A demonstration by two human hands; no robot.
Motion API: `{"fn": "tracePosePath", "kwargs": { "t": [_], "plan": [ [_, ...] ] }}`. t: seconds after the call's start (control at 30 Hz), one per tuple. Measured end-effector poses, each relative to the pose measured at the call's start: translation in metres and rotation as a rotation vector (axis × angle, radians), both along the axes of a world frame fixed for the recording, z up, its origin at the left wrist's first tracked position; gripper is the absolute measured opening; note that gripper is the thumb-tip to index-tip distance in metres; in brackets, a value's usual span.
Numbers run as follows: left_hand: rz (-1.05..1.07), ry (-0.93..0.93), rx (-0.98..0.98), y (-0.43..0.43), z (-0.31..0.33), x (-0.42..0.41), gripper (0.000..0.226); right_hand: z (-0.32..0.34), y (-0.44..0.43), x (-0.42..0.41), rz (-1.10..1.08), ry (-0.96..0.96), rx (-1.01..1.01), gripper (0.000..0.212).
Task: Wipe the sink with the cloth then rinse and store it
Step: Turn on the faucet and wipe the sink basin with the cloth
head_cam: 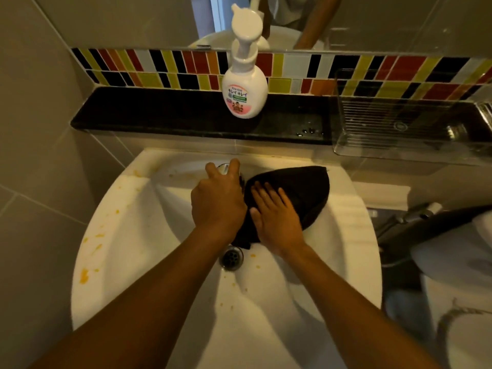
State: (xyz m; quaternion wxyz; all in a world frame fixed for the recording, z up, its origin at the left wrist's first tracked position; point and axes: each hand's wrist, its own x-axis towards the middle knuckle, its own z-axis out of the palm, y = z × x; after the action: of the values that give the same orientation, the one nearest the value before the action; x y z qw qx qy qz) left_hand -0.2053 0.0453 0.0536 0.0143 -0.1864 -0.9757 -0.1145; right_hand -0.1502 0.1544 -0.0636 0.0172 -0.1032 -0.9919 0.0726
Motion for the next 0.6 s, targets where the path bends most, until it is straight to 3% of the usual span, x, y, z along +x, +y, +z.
{"fn": "tracePosePath", "kwargs": {
  "t": [0.13, 0.3, 0.47, 0.6],
  "plan": [
    [-0.016, -0.037, 0.001, -0.002, 0.003, 0.0, 0.066, -0.006, 0.038, 0.027, -0.141, 0.039, -0.065, 0.06],
    [-0.027, -0.016, 0.013, 0.0, 0.004, -0.001, 0.063, -0.003, 0.002, -0.007, -0.441, 0.107, -0.131, 0.057],
    [-0.002, 0.004, -0.019, 0.0, 0.002, 0.0, 0.054, -0.001, -0.038, -0.029, -0.18, 0.076, -0.106, 0.05],
    [0.007, 0.024, -0.023, 0.0, 0.003, 0.0, 0.056, -0.002, -0.009, -0.012, 0.001, 0.031, -0.035, 0.065]
  ]
}}
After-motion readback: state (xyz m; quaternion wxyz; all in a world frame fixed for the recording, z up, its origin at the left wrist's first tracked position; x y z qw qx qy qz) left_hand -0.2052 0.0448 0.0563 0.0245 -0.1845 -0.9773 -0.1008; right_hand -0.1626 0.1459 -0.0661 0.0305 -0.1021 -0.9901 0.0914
